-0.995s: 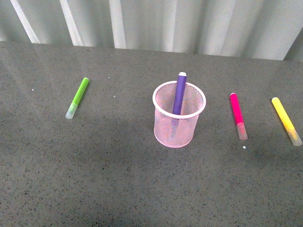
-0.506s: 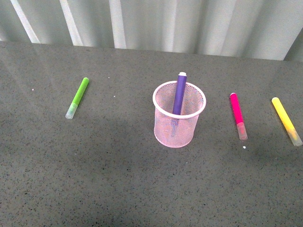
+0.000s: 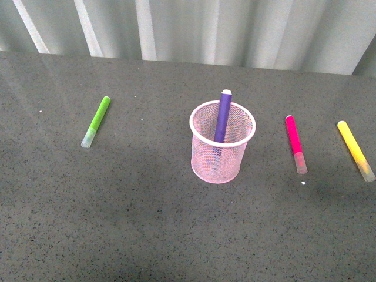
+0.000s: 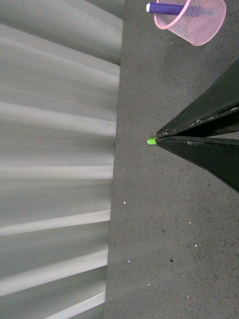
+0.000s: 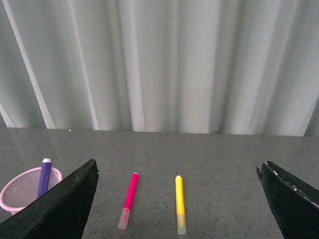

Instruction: Insert purple and pink pens into pink cup

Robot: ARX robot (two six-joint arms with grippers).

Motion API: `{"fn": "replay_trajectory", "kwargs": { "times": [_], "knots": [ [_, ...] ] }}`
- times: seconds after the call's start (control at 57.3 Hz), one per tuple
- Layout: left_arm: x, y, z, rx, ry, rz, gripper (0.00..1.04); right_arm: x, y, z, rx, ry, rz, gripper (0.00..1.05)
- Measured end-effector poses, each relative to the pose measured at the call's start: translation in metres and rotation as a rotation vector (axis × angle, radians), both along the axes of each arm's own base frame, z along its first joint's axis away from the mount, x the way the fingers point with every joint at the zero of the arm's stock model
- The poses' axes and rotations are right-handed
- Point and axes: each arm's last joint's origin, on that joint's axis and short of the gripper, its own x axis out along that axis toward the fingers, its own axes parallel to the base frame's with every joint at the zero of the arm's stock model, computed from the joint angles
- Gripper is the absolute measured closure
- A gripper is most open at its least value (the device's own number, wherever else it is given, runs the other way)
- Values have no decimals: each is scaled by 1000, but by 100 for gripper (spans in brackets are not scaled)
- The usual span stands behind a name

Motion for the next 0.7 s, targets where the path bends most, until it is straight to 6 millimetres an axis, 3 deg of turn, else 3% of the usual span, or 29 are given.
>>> {"fn": "replay_trajectory", "kwargs": {
  "times": [0.367,0.436,0.471,0.524,0.559,0.628,0.698],
  "knots": [
    [0,0,0,0,-1,0,38,0,-1,0,14,29,3,7],
    [0,0,0,0,-1,0,23,6,-6,10,53,51,4,7],
    [0,0,0,0,-1,-1,18,11,-12,24,71,18,-21,7],
    [0,0,0,1,-1,0,5,25,-26,56,86,-75,-114,7],
    [0,0,0,2,-1,0,7,41,-38,78,87,-132,-204,7],
    [0,0,0,2,-2,1,7,74,-54,97,134,-111,-252,7],
    [0,0,0,2,-1,1,7,132,-73,95,184,56,-282,7]
  ]
}}
